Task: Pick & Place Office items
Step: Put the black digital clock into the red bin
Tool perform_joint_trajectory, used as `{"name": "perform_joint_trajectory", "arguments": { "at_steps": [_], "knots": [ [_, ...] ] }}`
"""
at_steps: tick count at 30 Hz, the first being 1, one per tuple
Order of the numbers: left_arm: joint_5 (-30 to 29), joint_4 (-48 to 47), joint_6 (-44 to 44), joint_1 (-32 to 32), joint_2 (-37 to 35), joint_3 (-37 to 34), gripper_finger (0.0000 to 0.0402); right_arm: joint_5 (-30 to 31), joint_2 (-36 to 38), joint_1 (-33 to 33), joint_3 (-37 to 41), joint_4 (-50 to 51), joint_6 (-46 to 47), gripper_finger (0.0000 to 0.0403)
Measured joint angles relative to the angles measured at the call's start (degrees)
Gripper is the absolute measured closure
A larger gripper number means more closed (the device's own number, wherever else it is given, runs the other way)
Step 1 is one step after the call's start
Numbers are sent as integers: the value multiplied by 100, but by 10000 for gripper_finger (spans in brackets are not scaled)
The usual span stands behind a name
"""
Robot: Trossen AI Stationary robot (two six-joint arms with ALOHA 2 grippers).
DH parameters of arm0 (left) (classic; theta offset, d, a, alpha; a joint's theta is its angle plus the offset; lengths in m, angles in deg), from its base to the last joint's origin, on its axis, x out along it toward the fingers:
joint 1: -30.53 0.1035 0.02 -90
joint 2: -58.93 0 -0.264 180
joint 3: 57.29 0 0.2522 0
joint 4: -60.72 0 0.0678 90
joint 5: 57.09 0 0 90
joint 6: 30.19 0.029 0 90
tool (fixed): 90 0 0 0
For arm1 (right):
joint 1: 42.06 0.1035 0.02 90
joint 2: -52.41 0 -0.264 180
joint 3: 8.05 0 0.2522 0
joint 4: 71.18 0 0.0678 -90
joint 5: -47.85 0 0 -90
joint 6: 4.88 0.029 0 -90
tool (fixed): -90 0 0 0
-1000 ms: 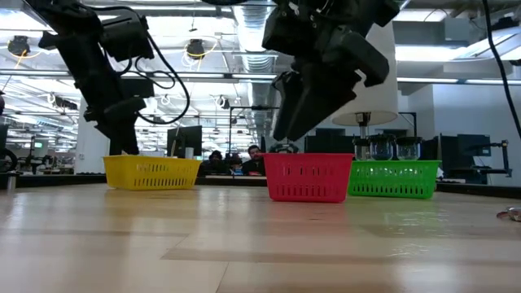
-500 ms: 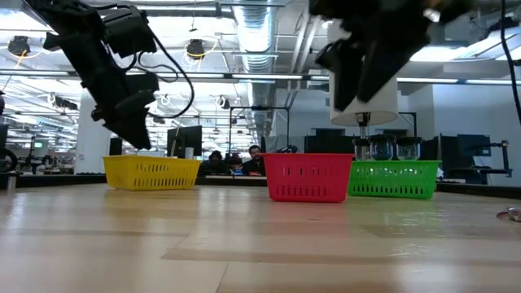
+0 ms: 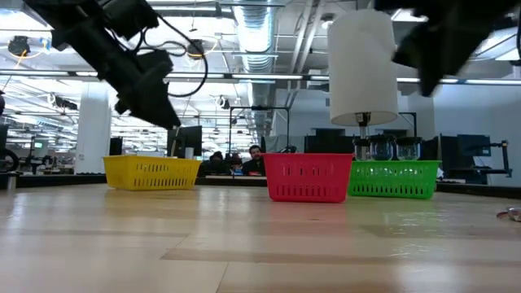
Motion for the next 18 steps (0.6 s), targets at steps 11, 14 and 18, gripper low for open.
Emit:
{"name": "perform_joint_trajectory", "arguments": {
  "at_steps": [11, 14, 18],
  "knots": [
    [459, 1057, 14, -928, 0, 0, 244, 167, -12, 1024, 689, -87, 1923, 210],
    [536, 1289, -58, -1217, 0, 0, 244, 352, -12, 1168, 872, -290, 2166, 210],
    [1165, 1781, -433, -1692, 2, 1, 244, 566, -12, 1274, 1158, -756, 2232, 210]
  ]
}}
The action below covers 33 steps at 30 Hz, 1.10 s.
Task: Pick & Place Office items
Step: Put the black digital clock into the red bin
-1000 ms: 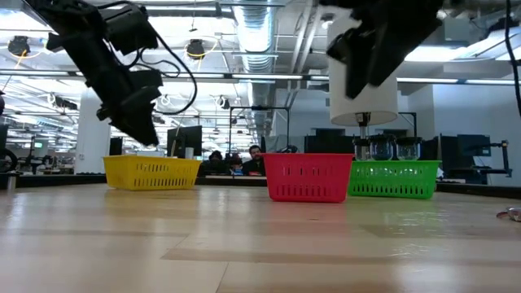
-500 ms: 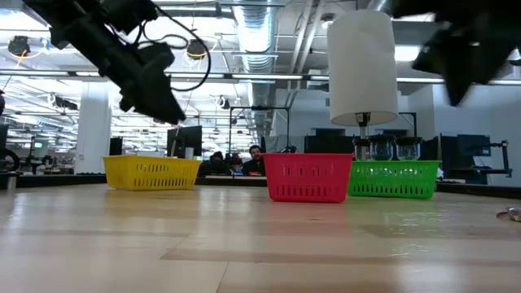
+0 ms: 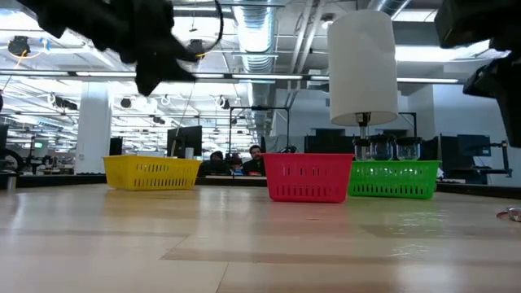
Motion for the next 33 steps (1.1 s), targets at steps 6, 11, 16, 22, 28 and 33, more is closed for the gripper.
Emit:
{"name": "perform_joint_trajectory", "arguments": {
  "at_steps": [6, 11, 16, 22, 28, 33],
  "knots": [
    [84, 1337, -5, -933, 0, 1, 244, 191, -2, -79, 346, -813, -76, 210],
    [-178, 1714, 573, -1617, 2, 215, 244, 368, -2, -229, 424, -1065, -191, 210],
    [-577, 1675, 1629, -1996, 248, 857, 244, 453, -2, -460, 424, -1317, -808, 210],
    [-844, -223, 1659, -2049, 956, 2110, 244, -172, -2, -848, 424, -1374, -1363, 210],
    [-982, -3673, -2, -2024, 1939, 3708, 244, -642, -2, -1249, 424, -1330, -2024, 210],
    [220, -5089, -1718, -2056, 2676, 4168, 243, -720, -2, -1474, 422, -1262, -2057, 210]
  ]
}}
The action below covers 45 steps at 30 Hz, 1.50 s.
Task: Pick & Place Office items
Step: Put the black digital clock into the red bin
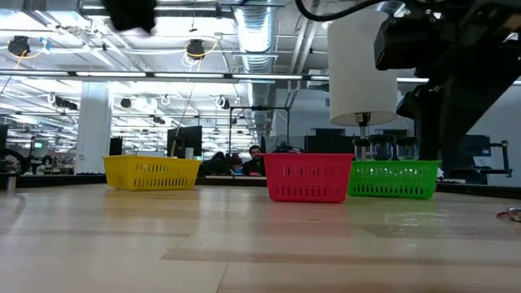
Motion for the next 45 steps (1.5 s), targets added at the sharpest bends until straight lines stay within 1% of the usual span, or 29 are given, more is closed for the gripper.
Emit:
{"name": "perform_joint_trajectory", "arguments": {
  "at_steps": [2, 4, 8, 10, 17, 20, 24, 28, 32, 36, 39, 42, 45],
  "knots": [
    [564, -162, -642, -62, 198, -98, 239, 0, 0, -6, 0, 58, -5, 210],
    [1076, -142, -1038, -134, 360, -209, 230, -2, 0, 18, 0, 87, -11, 210],
    [1608, -159, -1704, -358, 586, -475, 202, -2, 0, 67, 0, 84, -134, 210],
    [1760, -154, -2049, -496, 624, -635, 185, -2, 0, 92, 0, 83, -144, 210],
    [1778, -112, -3525, -1110, 625, -1249, 130, -2, 0, 92, -2, 82, -157, 210],
    [1778, 80, -3911, -1371, 625, -1509, 119, -2, 0, 92, -2, 80, -157, 210],
    [1774, 745, -4235, -1572, 625, -1770, 117, -2, 0, 92, -2, 80, -157, 210],
    [1565, 932, -4366, -1660, 622, -1983, 117, -2, 0, 88, -2, 80, -157, 210],
    [1518, 1037, -4396, -1665, 624, -2156, 117, -2, 0, 88, -2, 78, -154, 210],
    [1516, 1383, -4398, -1650, 622, -2358, 117, -2, 0, 88, -2, 78, -153, 210],
    [1462, 1545, -4398, -1650, 622, -2415, 117, -2, 0, 88, -2, 78, -153, 210],
    [1282, 1616, -4399, -1651, 622, -2469, 117, -2, 0, 88, -2, 78, -151, 210],
    [1267, 1673, -4402, -1650, 601, -2558, 117, -2, 0, 88, -2, 78, -151, 210]
  ]
}}
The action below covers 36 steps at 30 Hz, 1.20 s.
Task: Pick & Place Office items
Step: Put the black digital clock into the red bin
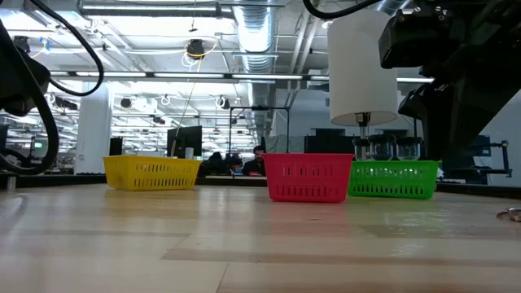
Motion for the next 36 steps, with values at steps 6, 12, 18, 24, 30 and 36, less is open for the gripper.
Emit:
{"name": "perform_joint_trajectory", "arguments": {
  "at_steps": [6, 12, 18, 24, 30, 36],
  "knots": [
    [10, 16, 0, 0, -14, -165, 152, 0, 0, 0, 0, 0, 0, 210],
    [7, -50, 0, 2, -5, -176, 213, 0, 0, 0, 0, 0, -2, 210],
    [10, -26, 1, 108, 1, -180, 243, 0, 0, 0, 0, 0, -2, 210],
    [3, 6, 150, 335, -65, -148, 232, 0, 0, 0, 0, 0, -4, 210],
    [-1050, 176, 572, 671, -372, 23, 242, 0, 0, 0, 0, 0, -4, 210],
    [-1911, 599, 1632, 1141, -895, 141, 238, 0, 0, -1, 0, 2, -7, 210]
  ]
}}
